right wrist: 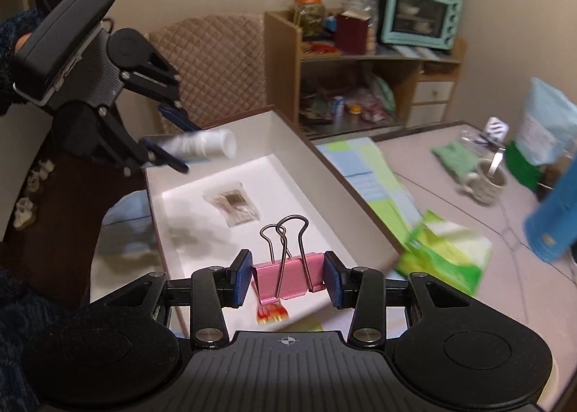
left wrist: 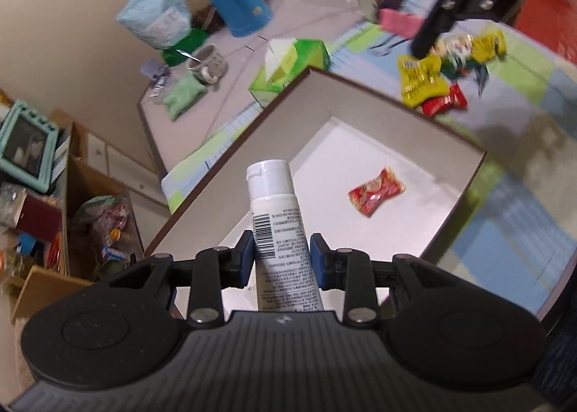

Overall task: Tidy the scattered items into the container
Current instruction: 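Carry the white tube and pink binder clip over the box with both tools, then open both tools to drop the tube and pink clip into the box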

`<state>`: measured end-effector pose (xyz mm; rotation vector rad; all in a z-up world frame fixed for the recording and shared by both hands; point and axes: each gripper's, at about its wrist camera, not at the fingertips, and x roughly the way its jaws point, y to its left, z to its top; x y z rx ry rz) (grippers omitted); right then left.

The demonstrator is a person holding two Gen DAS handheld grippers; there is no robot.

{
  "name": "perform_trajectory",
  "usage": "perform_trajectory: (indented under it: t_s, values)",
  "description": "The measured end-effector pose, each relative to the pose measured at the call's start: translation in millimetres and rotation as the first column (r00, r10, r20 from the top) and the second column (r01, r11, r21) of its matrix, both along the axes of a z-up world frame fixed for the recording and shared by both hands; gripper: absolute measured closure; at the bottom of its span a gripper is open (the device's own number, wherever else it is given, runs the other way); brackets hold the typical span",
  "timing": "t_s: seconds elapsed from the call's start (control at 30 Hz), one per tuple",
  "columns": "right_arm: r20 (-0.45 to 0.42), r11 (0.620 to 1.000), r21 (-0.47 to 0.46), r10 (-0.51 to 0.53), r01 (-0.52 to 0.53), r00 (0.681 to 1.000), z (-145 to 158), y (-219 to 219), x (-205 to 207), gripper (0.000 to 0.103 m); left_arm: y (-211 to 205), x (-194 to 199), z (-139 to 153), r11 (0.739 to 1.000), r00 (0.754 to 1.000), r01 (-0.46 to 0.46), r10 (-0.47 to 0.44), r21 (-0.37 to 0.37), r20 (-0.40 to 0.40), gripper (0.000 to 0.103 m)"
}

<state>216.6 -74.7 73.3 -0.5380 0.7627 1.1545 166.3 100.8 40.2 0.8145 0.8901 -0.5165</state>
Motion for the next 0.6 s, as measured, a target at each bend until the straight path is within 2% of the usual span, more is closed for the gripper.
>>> perform_trajectory:
  t_s: [0.13, 0.27, 0.4, 0.6]
  values:
    - [-0.024, 0.996, -0.079, 0.035, -0.037, 0.999, -20, 38, 21, 0.062, 2, 17, -21, 0.994, 0.994, 0.091, -0.088, 0.052, -0.062, 0.075]
    - [-0.051, 0.987, -0.151, 0.041, -0.049, 0.998, -47, 59, 41, 0.062, 2, 31, -47, 0.983, 0.98, 0.166, -0.155, 0.08, -0.121, 0.075]
    - [-0.075, 0.978, -0.204, 0.041, -0.055, 0.996, -74, 67, 57, 0.062, 2, 43, -73, 0.974, 0.966, 0.213, -0.198, 0.082, -0.167, 0.075]
    - [-0.106, 0.971, -0.236, 0.023, -0.047, 0.994, -106, 74, 77, 0.062, 1, 60, -99, 0.97, 0.951, 0.239, -0.225, 0.043, -0.213, 0.075]
